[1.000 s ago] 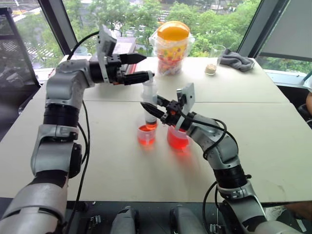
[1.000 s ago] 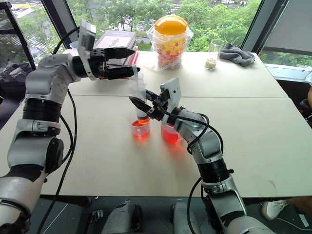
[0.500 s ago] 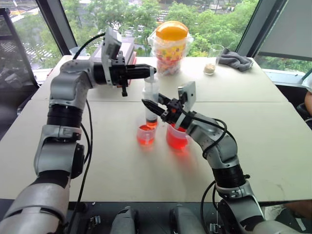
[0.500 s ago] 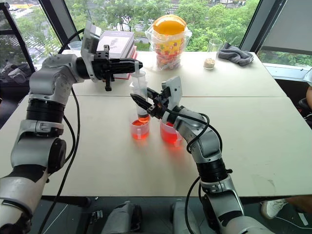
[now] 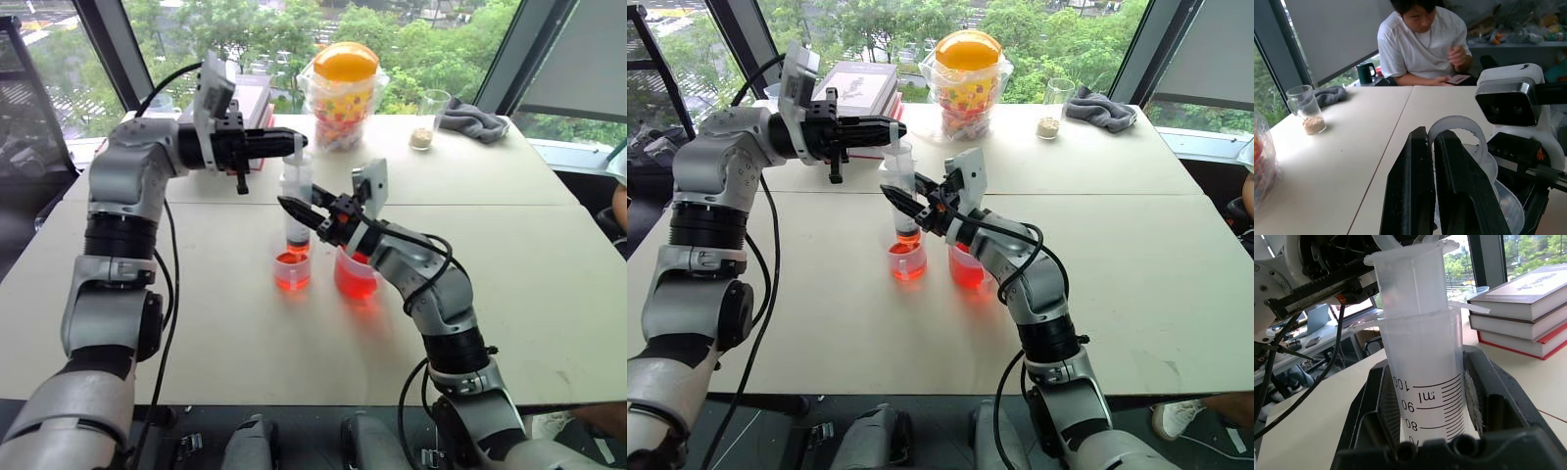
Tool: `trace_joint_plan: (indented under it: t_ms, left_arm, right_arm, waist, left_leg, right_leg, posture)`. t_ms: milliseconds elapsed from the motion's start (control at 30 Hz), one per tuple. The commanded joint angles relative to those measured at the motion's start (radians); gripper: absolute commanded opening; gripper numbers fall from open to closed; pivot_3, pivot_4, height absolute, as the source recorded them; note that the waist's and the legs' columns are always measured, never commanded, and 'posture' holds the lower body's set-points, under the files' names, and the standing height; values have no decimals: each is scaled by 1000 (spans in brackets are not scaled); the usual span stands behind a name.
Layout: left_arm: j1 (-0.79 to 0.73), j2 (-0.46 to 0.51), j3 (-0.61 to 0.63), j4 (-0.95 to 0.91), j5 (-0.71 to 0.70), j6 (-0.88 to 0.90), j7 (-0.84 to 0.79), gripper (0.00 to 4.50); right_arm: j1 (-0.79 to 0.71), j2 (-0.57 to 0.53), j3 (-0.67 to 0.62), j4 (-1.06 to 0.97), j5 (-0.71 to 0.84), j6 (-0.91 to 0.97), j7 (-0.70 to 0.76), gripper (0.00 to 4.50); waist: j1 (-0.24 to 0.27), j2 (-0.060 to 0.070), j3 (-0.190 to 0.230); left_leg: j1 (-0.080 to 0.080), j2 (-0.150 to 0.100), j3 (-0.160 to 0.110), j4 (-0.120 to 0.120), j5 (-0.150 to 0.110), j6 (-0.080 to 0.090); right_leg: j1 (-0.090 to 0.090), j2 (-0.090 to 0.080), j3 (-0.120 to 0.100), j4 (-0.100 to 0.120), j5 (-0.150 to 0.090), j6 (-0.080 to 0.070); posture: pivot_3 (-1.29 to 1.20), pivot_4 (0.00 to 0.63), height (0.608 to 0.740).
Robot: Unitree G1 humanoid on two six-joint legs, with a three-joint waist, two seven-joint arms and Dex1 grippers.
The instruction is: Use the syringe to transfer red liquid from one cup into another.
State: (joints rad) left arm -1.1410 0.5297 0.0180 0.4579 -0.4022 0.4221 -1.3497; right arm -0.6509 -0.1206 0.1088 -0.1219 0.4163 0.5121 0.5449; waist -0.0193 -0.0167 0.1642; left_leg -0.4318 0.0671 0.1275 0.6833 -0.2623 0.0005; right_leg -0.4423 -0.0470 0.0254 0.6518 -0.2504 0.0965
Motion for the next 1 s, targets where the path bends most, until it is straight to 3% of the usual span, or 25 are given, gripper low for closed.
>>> trace_joint_plan:
  t_ms: [33,600,833,933,1000]
  left_arm:
    - [20,-14,-42,-44,2,1,-33,17]
    - [117,7,-75,-150,3,37,-33,17]
    - [91,33,-31,-144,-21,81,4,17]
    - [75,62,8,-128,-44,122,19,873]
    - [75,89,28,-127,-57,141,19,1744]
  right_arm:
    - [-78,26,-25,-80,37,-27,-6,1424]
    - [-164,6,-88,-98,93,18,-30,1424]
    - [-138,6,-69,-93,91,20,-23,1424]
    - [-123,8,-60,-90,88,20,-20,1424]
    - [-114,10,-55,-88,88,20,-20,1424]
  waist:
    - [0,0,0]
    - [1,0,0]
    - [1,0,0]
    - [-1,0,0]
    - [-3,0,0]
  left_leg:
    - [0,0,0,0,0,0]
    - [0,0,0,0,0,0]
    - [0,0,0,0,0,0]
    - [0,0,0,0,0,0]
    - [0,0,0,0,0,0]
  right_leg:
    - [0,0,0,0,0,0]
    - [0,0,0,0,0,0]
    - [0,0,0,0,0,0]
    - [0,0,0,0,0,0]
    - [0,0,0,0,0,0]
  posture:
    - [0,150,740]
    - [0,150,740]
    - [0,150,740]
    - [0,150,740]
    - [0,150,740]
